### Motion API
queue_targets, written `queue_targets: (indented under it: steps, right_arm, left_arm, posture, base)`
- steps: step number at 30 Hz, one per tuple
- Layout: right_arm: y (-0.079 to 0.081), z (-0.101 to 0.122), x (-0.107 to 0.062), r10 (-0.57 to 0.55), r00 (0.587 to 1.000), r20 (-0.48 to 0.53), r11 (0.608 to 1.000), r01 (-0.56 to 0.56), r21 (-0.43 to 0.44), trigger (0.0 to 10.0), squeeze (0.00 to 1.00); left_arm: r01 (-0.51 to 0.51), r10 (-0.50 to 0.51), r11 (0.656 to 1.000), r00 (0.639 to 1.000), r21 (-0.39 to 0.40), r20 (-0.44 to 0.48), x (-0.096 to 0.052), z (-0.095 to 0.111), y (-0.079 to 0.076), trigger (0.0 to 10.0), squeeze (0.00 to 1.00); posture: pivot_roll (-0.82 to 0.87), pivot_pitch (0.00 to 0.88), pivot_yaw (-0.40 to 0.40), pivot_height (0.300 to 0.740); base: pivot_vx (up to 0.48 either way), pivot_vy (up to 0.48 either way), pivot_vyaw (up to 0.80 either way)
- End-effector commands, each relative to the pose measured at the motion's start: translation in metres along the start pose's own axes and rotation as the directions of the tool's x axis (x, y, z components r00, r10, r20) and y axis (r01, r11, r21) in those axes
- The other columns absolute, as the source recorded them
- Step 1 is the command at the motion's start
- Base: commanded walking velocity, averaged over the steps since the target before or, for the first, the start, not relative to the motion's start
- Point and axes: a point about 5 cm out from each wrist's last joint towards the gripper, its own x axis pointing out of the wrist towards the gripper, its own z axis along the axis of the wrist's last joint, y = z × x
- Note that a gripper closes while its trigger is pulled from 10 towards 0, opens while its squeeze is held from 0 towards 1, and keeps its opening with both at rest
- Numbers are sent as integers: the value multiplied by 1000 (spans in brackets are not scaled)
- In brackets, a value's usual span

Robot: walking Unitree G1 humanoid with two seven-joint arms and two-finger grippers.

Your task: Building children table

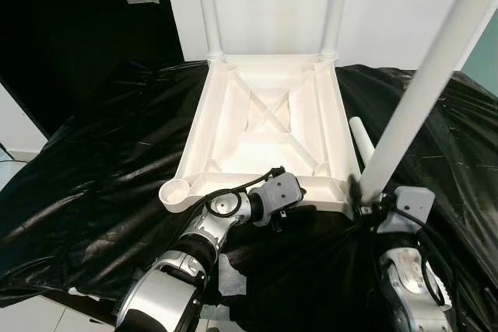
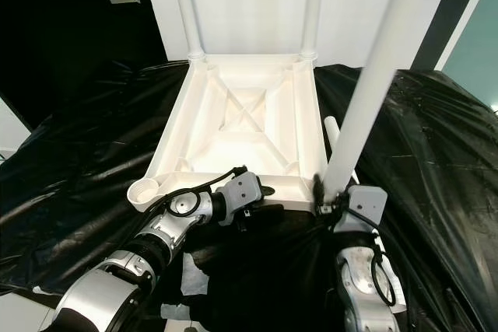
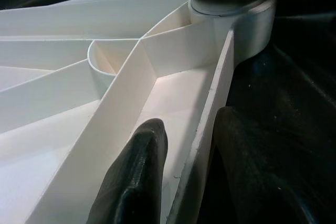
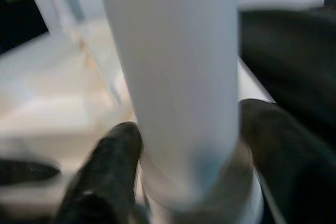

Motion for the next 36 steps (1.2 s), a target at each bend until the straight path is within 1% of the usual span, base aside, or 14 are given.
queue_targets:
  steps: [1,2,3,4,5,7,16,20,24,25,26,27,33,36]
  right_arm:
    - [3,-5,-1,120,992,-47,993,-119,12,10000,976]
    - [3,-5,-1,120,992,-47,993,-119,12,10000,976]
    - [5,-6,-2,185,981,-63,983,-185,8,10000,976]
    - [7,-6,-3,273,959,-76,961,-275,-10,10000,0]
    - [7,-6,-3,273,959,-76,961,-275,-10,10000,0]
    - [5,-3,-1,355,931,-84,931,-360,-60,10000,0]
    - [-16,15,15,388,919,-64,898,-393,-197,10000,0]
    - [-19,21,17,426,902,-72,871,-430,-240,10000,0]
    - [-22,23,16,440,895,-77,865,-445,-233,10000,0]
    - [-23,22,17,446,891,-84,863,-452,-223,5176,0]
    - [-23,22,17,446,891,-84,863,-452,-223,5176,0]
    - [-23,21,16,457,885,-90,859,-465,-214,0,0]
    - [-23,19,15,478,871,-117,849,-492,-195,0,0]
    - [-24,11,9,351,930,-110,928,-361,-89,0,0]
  left_arm:
    - [-66,61,996,995,-60,-79,0,-18,-8,10000,0]
    - [-66,61,996,995,-60,-79,0,-18,-8,10000,0]
    - [-65,60,996,995,-61,-81,0,-19,-9,10000,0]
    - [-62,57,996,995,-66,-79,1,-18,-10,10000,0]
    - [-62,57,996,995,-66,-79,1,-18,-10,10000,0]
    - [-58,53,996,996,-70,-75,3,-17,-11,10000,0]
    - [-50,44,996,997,-74,-71,5,-17,-15,10000,0]
    - [-54,49,996,997,-76,-66,7,-15,-15,10000,0]
    - [-56,51,995,997,-77,-64,8,-14,-14,10000,0]
    - [-55,50,996,997,-76,-64,8,-14,-14,10000,0]
    - [-55,50,996,997,-76,-64,8,-14,-14,10000,0]
    - [-53,48,996,997,-76,-63,8,-14,-15,10000,0]
    - [-51,46,996,997,-74,-63,9,-13,-15,10000,0]
    - [-59,55,996,997,-73,-58,10,-11,-12,10000,0]
  posture:
    - [-94,0,40,740]
    - [-94,0,40,740]
    - [-94,0,40,740]
    - [-101,0,40,740]
    - [-101,0,40,740]
    - [-107,0,38,740]
    - [-121,0,33,740]
    - [-120,0,28,740]
    - [-125,0,30,740]
    - [-125,0,30,740]
    - [-125,0,30,740]
    - [-127,0,32,740]
    - [-130,0,25,740]
    - [-127,0,24,740]
  base:
    - [0,0,0]
    - [0,0,0]
    - [0,0,0]
    - [0,0,0]
    - [0,0,0]
    - [0,0,0]
    - [0,0,0]
    - [0,0,0]
    - [0,0,0]
    - [0,0,0]
    - [0,0,0]
    - [0,0,0]
    - [0,0,0]
    - [0,0,0]
